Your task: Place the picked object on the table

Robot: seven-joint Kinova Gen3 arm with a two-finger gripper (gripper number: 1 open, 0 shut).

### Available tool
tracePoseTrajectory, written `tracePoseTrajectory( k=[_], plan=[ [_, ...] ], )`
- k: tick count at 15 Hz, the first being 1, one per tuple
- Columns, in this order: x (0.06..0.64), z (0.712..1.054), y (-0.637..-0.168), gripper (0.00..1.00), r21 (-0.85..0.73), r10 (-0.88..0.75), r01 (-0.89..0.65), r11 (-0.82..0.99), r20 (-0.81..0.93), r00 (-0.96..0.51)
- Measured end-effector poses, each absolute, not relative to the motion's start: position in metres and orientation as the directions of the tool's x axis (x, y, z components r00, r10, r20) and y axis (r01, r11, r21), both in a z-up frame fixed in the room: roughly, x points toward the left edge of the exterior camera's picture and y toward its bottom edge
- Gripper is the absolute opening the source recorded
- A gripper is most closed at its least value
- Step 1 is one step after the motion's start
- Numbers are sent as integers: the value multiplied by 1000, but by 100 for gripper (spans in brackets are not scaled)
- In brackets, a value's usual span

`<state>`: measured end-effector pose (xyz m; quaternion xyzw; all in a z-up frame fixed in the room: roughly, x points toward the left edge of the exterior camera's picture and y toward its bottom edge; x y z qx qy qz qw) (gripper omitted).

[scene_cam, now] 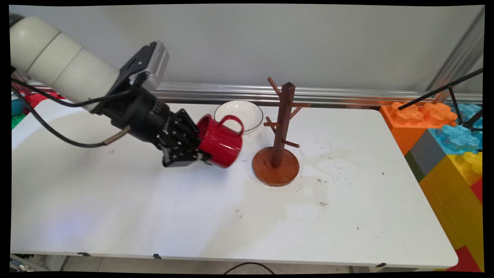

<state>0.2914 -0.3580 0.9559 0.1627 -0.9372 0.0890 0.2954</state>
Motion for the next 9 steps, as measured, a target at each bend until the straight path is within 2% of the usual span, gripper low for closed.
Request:
tracePoseTrajectory(
  k=[9],
  plan=[
    [290, 951, -367, 0, -108, -214, -265, 958, 344, -914]
  ],
)
